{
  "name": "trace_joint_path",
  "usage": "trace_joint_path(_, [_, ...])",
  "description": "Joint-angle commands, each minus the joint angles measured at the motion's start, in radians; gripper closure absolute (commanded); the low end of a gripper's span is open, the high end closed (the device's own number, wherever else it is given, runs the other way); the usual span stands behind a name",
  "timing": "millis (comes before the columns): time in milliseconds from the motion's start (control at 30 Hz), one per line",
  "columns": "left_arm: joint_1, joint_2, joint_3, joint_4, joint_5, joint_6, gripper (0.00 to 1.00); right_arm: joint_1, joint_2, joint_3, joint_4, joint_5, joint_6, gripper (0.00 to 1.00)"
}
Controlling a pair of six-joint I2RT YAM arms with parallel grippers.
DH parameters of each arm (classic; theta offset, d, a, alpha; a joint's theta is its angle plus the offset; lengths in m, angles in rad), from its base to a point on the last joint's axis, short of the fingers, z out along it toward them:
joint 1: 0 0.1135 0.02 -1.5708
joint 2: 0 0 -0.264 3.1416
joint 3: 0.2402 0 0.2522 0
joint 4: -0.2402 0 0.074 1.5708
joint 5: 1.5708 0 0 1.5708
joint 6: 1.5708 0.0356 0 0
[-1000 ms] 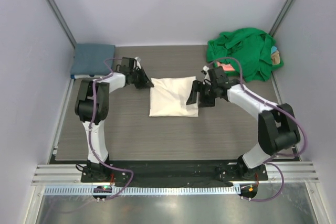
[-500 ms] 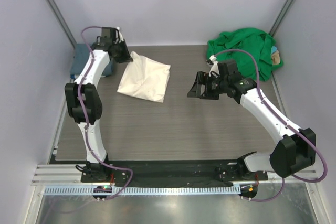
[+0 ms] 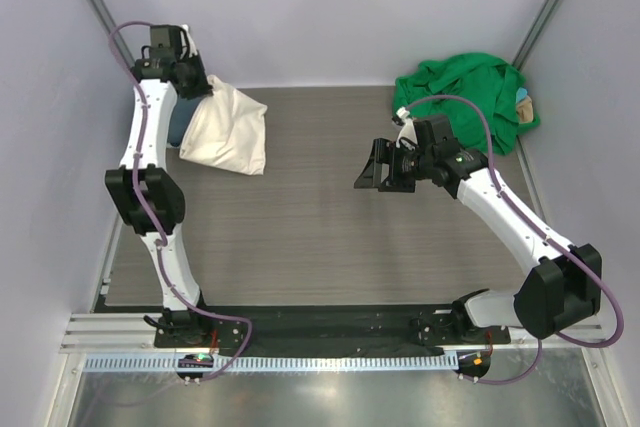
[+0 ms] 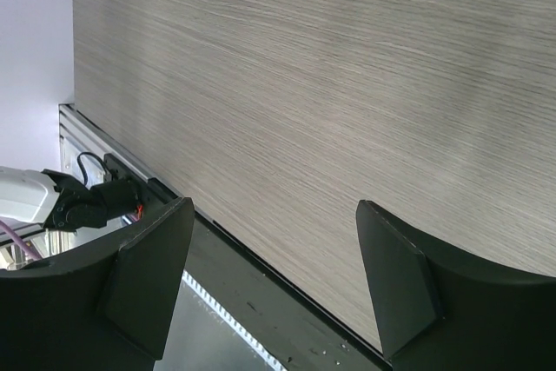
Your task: Fold and stack the t-shirts
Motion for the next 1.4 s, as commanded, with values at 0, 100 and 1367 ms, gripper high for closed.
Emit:
trace_joint_path(0, [0.024,-0.017,0.083,-0.012,-0.018,0.037,1.00,0.007,-0.016,0.030,0.000,-0.030,-0.014,0.19])
trace_joint_path(100, [0.030,-0.008,0.149,-0.031,-0.015,0.046,1.00,0.009,-0.016,0.027,-0.001,-0.030,-0.016,0.19])
trace_joint_path(1367, [0.079,-0.068,0.278,0.146,-0.018,0.112,1.00,0.033,0.016,0.013,-0.006,-0.022,-0.025,0.19])
